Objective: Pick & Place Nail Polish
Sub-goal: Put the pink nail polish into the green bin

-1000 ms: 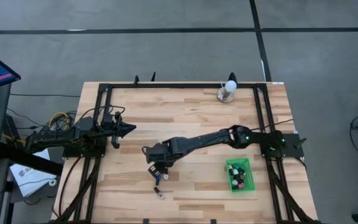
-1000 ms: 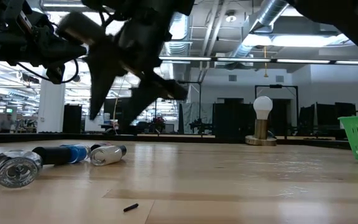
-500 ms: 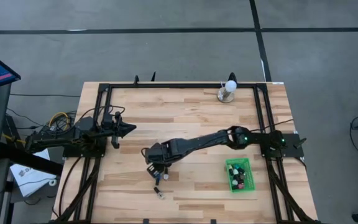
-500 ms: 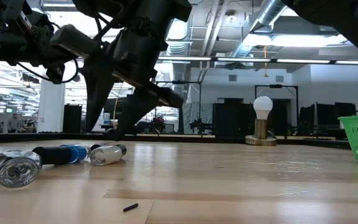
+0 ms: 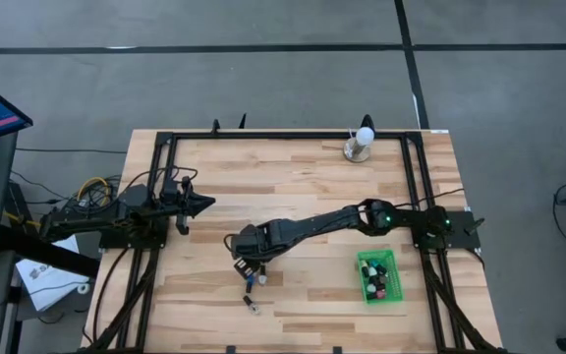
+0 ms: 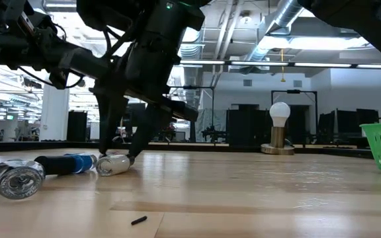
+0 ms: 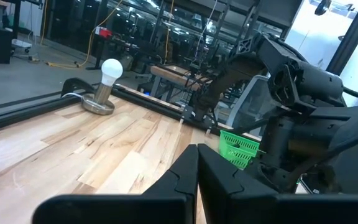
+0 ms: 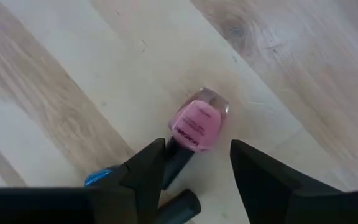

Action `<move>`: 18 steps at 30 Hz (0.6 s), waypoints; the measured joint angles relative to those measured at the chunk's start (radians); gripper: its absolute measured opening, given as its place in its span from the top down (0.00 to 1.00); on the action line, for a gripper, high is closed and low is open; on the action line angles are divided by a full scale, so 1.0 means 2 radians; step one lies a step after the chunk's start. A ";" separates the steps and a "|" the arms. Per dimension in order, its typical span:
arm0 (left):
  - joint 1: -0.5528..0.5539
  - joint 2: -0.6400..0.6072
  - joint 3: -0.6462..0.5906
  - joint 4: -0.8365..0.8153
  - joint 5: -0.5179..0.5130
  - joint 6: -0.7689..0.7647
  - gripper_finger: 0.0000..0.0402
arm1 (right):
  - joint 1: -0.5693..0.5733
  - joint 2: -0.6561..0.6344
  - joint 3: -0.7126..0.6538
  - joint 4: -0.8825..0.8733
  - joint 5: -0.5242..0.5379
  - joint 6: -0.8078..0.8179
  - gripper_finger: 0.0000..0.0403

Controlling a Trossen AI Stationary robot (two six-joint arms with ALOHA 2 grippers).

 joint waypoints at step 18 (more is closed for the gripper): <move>0.000 0.000 0.000 0.000 0.000 0.000 1.00 | -0.009 0.000 0.000 -0.061 0.024 -0.060 0.58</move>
